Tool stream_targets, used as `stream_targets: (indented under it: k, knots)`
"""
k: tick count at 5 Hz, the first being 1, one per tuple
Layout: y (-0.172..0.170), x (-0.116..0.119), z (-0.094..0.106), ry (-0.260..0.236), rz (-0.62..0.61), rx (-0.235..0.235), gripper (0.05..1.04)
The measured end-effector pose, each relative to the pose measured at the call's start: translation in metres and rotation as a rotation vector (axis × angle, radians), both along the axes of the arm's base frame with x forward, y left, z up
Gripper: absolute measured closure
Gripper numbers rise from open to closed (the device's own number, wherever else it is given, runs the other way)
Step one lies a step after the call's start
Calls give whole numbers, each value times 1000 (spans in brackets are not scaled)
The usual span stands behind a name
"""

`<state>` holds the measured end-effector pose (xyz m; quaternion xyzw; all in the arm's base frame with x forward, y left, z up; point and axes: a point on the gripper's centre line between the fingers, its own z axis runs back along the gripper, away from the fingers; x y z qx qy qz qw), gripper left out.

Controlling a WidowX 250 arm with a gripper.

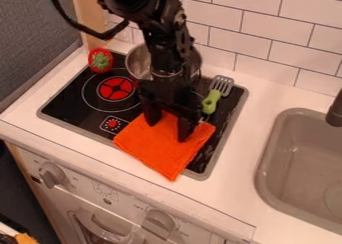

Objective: Move the orange towel to the bottom of the right burner

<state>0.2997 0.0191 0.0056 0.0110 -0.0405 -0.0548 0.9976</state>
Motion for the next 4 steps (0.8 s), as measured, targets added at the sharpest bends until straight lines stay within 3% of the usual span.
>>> stream_targets:
  k: [2,4]
  knots:
    - [24,-9,-1,-7,32,-8,83]
    - [75,1,-1,11,91,-3,83]
